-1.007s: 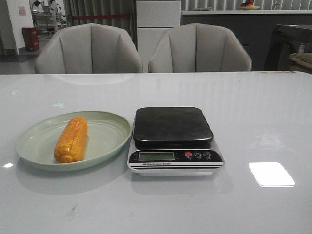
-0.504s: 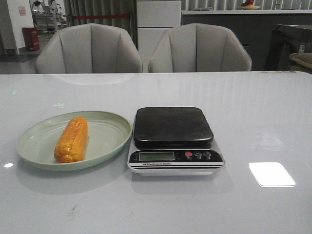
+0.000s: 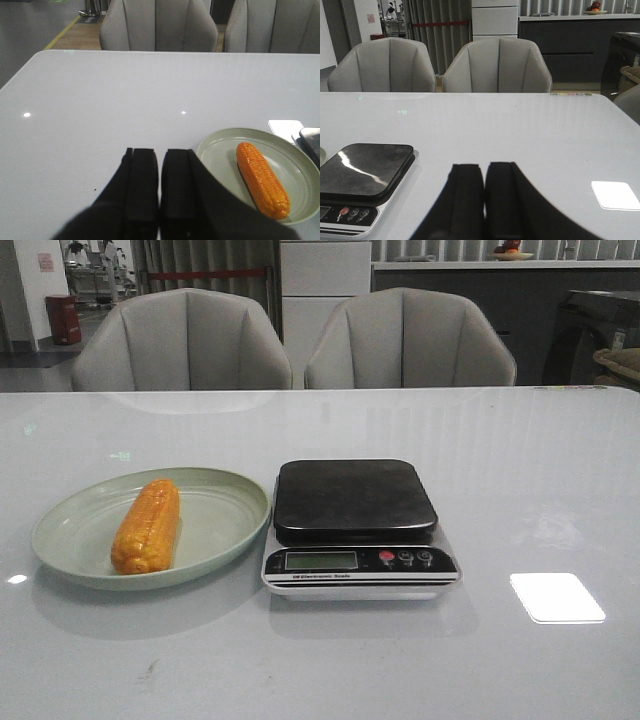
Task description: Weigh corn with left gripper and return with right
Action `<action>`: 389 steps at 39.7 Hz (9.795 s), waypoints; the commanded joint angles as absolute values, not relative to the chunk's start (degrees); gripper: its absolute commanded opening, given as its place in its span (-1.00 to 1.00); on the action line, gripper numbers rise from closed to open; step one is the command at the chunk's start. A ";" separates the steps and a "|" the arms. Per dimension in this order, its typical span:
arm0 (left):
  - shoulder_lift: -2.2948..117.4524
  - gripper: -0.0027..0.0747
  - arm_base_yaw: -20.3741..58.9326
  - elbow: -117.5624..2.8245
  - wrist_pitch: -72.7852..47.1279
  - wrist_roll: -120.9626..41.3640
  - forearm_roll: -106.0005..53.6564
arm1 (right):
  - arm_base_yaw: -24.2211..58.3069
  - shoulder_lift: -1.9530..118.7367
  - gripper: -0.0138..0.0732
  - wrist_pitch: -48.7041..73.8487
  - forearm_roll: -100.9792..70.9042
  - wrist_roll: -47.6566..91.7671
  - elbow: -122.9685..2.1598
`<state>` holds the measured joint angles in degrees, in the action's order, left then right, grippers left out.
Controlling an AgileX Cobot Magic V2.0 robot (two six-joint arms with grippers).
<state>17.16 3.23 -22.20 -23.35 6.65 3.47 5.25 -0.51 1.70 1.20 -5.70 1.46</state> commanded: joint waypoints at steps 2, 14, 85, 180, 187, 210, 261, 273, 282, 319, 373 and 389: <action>18.11 -0.64 3.14 -24.21 -19.32 6.75 3.44 | 5.01 -1.61 -0.30 -3.16 1.77 -5.30 2.09; 20.96 -0.60 3.14 -24.21 -21.27 6.75 3.61 | 5.01 -1.61 -0.30 -3.16 1.77 -5.30 2.09; 98.73 0.45 22.72 -65.05 -28.78 7.36 -6.63 | 5.01 -1.61 -0.30 -3.16 1.77 -5.30 2.09; 102.95 0.34 34.05 -84.36 -33.26 3.64 -18.44 | 5.01 -1.66 -0.30 -3.17 1.77 -5.30 2.09; 93.66 0.29 34.05 -76.26 -31.38 3.64 -14.53 | 5.01 -1.66 -0.30 -3.17 1.77 -5.30 2.09; 54.11 0.17 34.05 -42.17 -22.38 3.64 -9.33 | 5.01 -1.66 -0.30 -3.17 1.77 -5.30 2.09; 2.58 -0.61 34.05 -25.23 -35.04 3.64 1.61 | 5.01 10.52 -0.30 -3.13 -2.04 -5.34 -9.28; 2.58 -0.61 34.05 -25.23 -35.04 3.64 1.61 | 5.01 27.52 -0.30 7.80 -2.09 -5.34 -21.56; 2.58 -0.61 34.05 -25.23 -35.04 3.64 1.61 | 5.01 30.40 -0.30 7.38 -2.09 -5.34 -21.46; 2.58 -0.61 34.05 -25.23 -34.93 3.64 1.61 | 25.45 65.88 0.71 26.20 -12.28 -5.39 -50.02; 2.58 -0.61 34.05 -25.23 -34.93 3.64 1.61 | 33.75 117.77 0.00 54.94 1.00 -41.64 -101.09; 2.33 -0.61 34.05 -25.23 -34.93 3.64 1.61 | 37.48 117.70 -0.37 52.47 -8.44 -36.43 -105.83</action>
<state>1.90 34.04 -23.71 -39.01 3.63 1.62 36.04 121.29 55.83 -5.36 -38.70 -103.72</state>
